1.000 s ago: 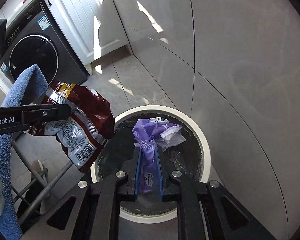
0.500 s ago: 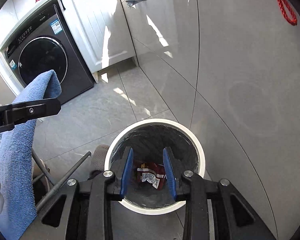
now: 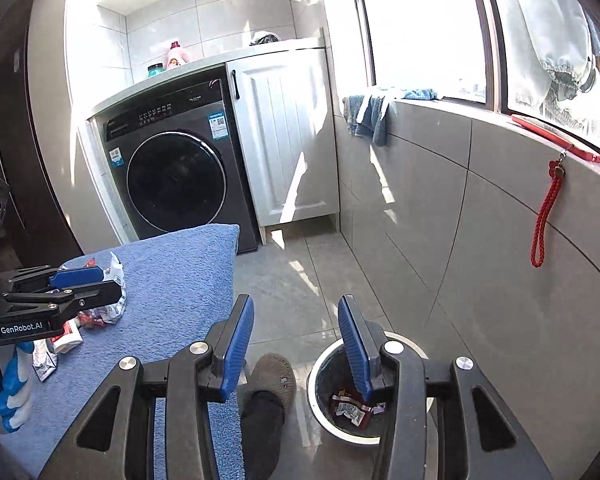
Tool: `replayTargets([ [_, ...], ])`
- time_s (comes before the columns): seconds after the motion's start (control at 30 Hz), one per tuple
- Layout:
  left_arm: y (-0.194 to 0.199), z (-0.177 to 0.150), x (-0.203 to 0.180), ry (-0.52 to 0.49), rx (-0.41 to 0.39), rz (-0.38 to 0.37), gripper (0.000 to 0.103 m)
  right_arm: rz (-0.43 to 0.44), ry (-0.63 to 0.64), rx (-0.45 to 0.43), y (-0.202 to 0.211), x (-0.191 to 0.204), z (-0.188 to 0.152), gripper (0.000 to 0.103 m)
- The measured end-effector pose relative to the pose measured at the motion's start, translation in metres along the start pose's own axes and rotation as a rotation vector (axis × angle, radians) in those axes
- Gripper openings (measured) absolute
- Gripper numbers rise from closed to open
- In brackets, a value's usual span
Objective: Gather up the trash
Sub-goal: 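Move both open tools back over the table, then grasp the blue-white milk carton with the left tool while the right grasps the red-white bag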
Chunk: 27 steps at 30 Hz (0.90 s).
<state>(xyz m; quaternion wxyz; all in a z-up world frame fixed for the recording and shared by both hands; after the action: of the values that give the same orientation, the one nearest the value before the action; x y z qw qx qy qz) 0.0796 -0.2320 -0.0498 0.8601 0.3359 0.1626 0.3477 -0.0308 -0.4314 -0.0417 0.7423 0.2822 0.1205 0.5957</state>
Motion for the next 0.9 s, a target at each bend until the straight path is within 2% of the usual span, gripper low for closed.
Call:
replayTargets([
  [0.07, 0.023, -0.013, 0.026, 0.030, -0.021, 0.032, 0.053, 0.036, 0.024, -0.016, 0.008, 0.021, 0.005, 0.042],
  [0.2, 0.065, -0.045, 0.086, 0.122, -0.052, 0.097, 0.063, 0.098, 0.085, -0.030, 0.020, 0.070, 0.011, 0.048],
  [0.27, 0.083, -0.065, 0.117, 0.167, -0.061, 0.138, 0.065, 0.134, 0.119, -0.025, 0.022, 0.096, 0.011, 0.051],
  [0.47, 0.116, -0.139, 0.207, 0.344, -0.016, 0.214, 0.065, 0.248, 0.214, 0.042, 0.009, 0.172, 0.003, 0.053],
  [0.63, 0.116, -0.195, 0.259, 0.524, 0.058, 0.218, 0.065, 0.364, 0.286, 0.141, -0.025, 0.233, -0.012, 0.055],
  [0.77, 0.102, -0.207, 0.279, 0.615, 0.107, 0.189, 0.065, 0.459, 0.337, 0.233, -0.061, 0.275, -0.027, 0.060],
  [0.9, 0.080, -0.207, 0.286, 0.661, 0.161, 0.180, 0.065, 0.531, 0.375, 0.319, -0.097, 0.308, -0.045, 0.065],
])
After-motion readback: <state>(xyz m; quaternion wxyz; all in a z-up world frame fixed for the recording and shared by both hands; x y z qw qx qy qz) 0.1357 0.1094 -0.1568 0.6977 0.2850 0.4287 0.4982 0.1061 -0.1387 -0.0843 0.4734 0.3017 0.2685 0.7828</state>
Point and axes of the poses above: each gripper's, at about its wrist camera, not at the fingertips, and y roughly against the way its jaws point, x to its left, z to its top, the point moved 1 cm from there along -y, roughly the way its jaws point, and after that the axes turned 3 degrees about -y, right-handed, at the moved point
